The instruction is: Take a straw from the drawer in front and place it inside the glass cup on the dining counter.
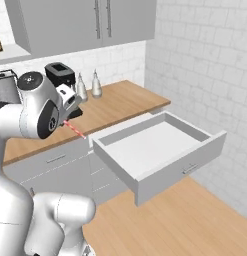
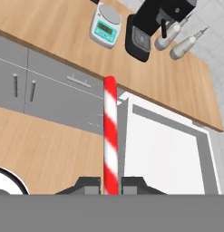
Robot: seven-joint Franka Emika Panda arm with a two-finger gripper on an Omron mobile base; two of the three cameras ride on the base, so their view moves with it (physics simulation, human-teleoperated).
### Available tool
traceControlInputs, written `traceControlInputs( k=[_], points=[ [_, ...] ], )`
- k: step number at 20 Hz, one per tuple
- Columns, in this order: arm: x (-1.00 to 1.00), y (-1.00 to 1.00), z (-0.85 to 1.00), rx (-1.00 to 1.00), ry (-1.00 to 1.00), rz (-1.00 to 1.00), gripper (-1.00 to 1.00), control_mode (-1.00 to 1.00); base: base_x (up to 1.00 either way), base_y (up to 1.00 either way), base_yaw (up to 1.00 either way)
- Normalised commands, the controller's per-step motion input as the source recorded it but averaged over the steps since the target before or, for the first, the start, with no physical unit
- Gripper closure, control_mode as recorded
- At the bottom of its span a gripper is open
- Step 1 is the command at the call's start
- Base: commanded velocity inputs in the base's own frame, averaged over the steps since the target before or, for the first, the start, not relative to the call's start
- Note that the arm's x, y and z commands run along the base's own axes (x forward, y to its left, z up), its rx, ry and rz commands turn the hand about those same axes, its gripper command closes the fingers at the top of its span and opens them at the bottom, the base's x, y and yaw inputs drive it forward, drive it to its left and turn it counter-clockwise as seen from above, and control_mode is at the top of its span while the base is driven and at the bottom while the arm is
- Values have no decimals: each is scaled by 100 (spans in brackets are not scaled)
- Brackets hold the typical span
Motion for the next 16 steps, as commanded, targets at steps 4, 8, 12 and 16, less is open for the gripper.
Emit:
traceControlInputs(
  k=[4, 8, 12, 16],
  points=[
    [0, 0, 0, 0, 0, 0, 100, 100, -4, -9, -22],
    [0, 0, 0, 0, 0, 0, 100, 100, 0, -30, -65],
    [0, 0, 0, 0, 0, 0, 100, 100, 0, -41, -77],
    [0, 0, 0, 0, 0, 0, 100, 100, 0, -47, -76]
  ],
)
